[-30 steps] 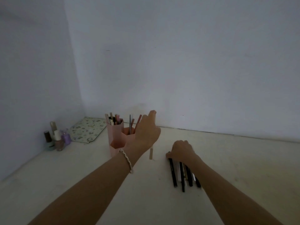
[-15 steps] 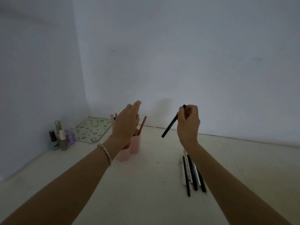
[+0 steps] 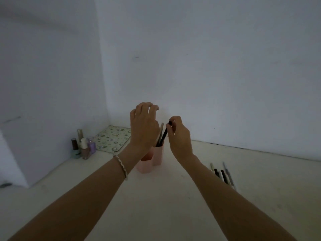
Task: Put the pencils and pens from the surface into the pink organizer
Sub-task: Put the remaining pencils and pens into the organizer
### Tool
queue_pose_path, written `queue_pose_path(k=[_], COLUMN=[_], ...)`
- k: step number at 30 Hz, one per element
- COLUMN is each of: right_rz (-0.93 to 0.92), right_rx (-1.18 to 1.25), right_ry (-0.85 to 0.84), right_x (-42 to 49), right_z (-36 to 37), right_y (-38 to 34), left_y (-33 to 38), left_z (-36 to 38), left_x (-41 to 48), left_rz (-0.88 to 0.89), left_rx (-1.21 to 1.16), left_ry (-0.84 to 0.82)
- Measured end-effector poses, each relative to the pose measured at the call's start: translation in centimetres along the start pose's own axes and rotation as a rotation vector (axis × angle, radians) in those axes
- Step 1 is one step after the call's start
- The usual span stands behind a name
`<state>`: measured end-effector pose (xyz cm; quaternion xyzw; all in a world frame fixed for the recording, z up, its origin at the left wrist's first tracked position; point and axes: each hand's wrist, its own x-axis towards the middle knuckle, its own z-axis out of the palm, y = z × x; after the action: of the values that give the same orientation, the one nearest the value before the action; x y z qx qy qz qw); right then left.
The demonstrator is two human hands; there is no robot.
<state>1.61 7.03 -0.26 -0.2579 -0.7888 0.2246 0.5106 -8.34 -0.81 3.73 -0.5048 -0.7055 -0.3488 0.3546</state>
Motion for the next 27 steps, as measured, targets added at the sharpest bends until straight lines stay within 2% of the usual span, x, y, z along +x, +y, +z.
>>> queue_pose_path(k=[3,6,8,12,14,22,27], right_rz=[-0.064,-0.026,0.014,0.111,0.147,0.217,0.260], right_rx=[-0.111,-0.094,-0.115,-0.149,-0.152,-0.200,-0.232], right_ry=[-0.067,0.097,0.176,0.203,0.214,0.221,0.134], right_x=[-0.4,0.3,0.9,0.9,0.4,-1.2,-1.9], right_z=[0.0,-2.7,-5.3,-10.0,-11.6,-14.7,-13.8], right_y=[0.7,1.0,1.5,3.2,4.1,6.8,7.5], left_y=[1.4,4.1,6.6,11.8,13.7,15.6,14.7], left_z=[0.2,0.9,2.0,5.0,6.2,7.7,7.3], left_x=[-0.7,-1.9,-3.2,-6.2,-7.6,-9.3,-8.5], left_rz=[-0.031,-0.123,-0.172,-0.340,-0.344,-0.354,-0.134], left_rx=[-0.044,-0.061,-0.155,-0.360,-0.362,-0.334,-0.113], left_ry=[-0.013,-0.080,-0.284,-0.888,-1.020,-1.082,-1.002])
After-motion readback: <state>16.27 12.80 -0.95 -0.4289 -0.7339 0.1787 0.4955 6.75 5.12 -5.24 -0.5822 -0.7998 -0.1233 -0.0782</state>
